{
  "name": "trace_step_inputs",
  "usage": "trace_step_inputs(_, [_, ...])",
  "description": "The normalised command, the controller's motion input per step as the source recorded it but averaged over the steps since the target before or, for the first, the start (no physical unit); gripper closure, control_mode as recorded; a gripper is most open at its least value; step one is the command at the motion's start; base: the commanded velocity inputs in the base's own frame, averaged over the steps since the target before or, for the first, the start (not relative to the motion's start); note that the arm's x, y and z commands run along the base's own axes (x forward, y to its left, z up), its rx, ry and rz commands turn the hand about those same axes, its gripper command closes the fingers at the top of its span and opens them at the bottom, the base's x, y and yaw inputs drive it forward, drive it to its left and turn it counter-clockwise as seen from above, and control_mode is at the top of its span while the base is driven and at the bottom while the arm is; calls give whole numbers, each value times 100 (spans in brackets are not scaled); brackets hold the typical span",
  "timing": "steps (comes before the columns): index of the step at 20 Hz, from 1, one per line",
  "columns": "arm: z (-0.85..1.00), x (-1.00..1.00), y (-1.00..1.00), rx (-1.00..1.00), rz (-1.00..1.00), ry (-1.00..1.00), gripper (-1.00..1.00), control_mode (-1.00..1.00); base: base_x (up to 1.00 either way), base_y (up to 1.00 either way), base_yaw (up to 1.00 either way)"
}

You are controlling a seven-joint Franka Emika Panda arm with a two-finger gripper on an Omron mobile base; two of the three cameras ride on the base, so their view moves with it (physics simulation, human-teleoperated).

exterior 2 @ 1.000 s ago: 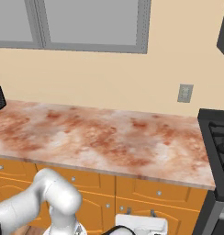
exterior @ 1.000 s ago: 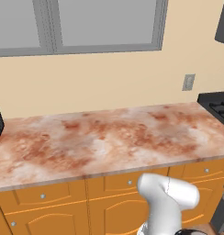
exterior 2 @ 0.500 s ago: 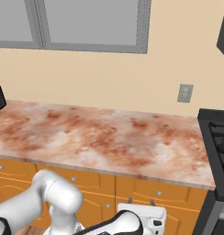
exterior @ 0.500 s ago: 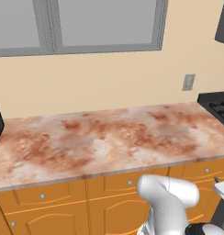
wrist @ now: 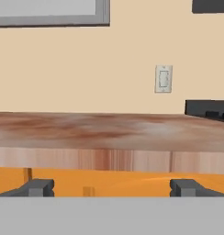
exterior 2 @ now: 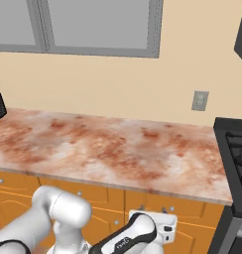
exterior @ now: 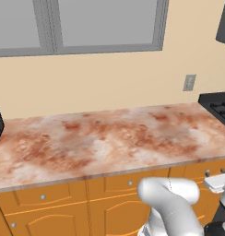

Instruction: Take the tongs from the drawer on the right and place them on the dining counter next to the tray containing the kebab skewer.

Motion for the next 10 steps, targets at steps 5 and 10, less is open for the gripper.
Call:
trace_step_inputs(5, [-40, 39, -27, 0, 2, 0, -100, -100, 0, 0, 0])
trace_step_inputs(10, [-57, 15, -31, 0, 1, 0, -100, -100, 0, 0, 0])
